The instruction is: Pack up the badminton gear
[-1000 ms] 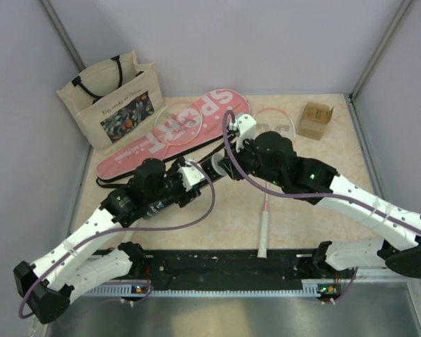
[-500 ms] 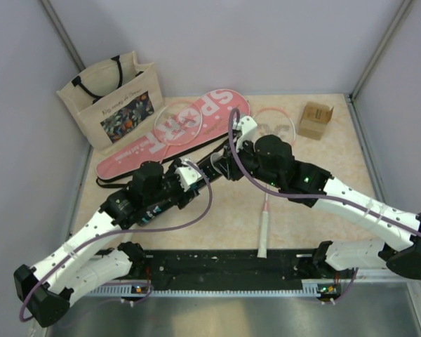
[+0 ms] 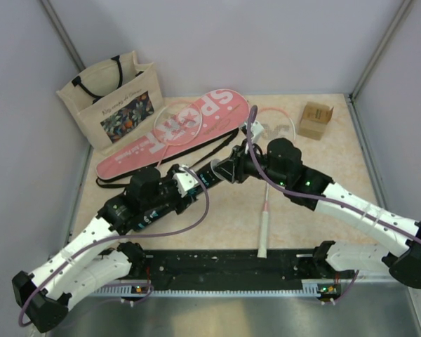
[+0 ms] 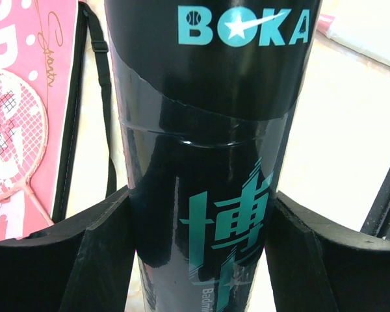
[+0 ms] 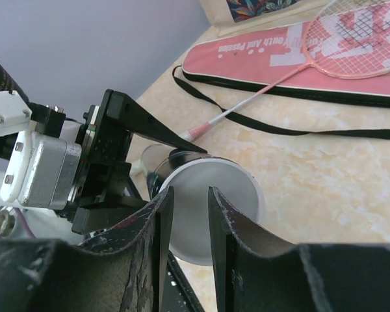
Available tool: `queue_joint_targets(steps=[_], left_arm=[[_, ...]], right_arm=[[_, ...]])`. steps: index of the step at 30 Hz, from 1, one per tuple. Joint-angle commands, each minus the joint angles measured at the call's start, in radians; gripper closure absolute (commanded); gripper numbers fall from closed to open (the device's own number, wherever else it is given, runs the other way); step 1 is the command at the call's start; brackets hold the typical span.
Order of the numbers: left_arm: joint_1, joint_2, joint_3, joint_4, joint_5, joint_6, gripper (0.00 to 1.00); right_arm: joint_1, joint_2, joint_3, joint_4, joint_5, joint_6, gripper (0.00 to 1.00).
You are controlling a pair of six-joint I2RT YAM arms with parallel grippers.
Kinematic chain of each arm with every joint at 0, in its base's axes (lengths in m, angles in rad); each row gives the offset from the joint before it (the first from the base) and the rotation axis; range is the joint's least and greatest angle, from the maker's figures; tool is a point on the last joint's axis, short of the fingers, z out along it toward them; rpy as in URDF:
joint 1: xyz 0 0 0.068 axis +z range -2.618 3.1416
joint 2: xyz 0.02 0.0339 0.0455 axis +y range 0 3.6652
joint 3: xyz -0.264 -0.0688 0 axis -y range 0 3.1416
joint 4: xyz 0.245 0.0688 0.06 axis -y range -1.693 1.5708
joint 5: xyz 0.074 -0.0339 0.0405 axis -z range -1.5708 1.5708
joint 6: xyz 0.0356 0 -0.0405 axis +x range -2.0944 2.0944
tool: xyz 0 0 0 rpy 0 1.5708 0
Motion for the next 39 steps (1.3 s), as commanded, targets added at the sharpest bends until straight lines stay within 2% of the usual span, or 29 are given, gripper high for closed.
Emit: queue_joint_targets(steps=[1, 6, 11, 17, 22, 29, 39], left_arm=[[-0.02, 0.0, 0.026, 0.359, 0.185, -0.026, 0.84], [-0.018, 0.003, 0.005, 0.425, 0.216, -0.006, 0.84], [-0.018, 0.013, 0.028, 0.418, 0.26, 0.033, 0.84], [-0.018, 0.019, 0.041, 0.419, 0.311, 0.068, 0.84], [-0.018, 0.023, 0.052, 0.431, 0.326, 0.073, 0.84], [-0.018, 0.028, 0.066, 0.462, 0.322, 0.083, 0.87], [-0.018, 0.04, 0.087, 0.487, 0.349, 0.071, 0.87]], right_arm=[[0.055, 0.061, -0.066, -0.028, -0.347, 0.076, 0.68], [0.055, 0.047, -0.124, 0.03, -0.385, 0.128, 0.68], [0.052, 0.067, -0.164, 0.05, -0.42, 0.14, 0.67], [0.054, 0.112, -0.178, 0.096, -0.498, 0.126, 0.61], [0.049, 0.125, -0.195, 0.124, -0.524, 0.149, 0.59], [0.045, 0.127, -0.27, 0.25, -0.578, 0.264, 0.55], [0.037, 0.132, -0.244, 0.218, -0.599, 0.346, 0.55]])
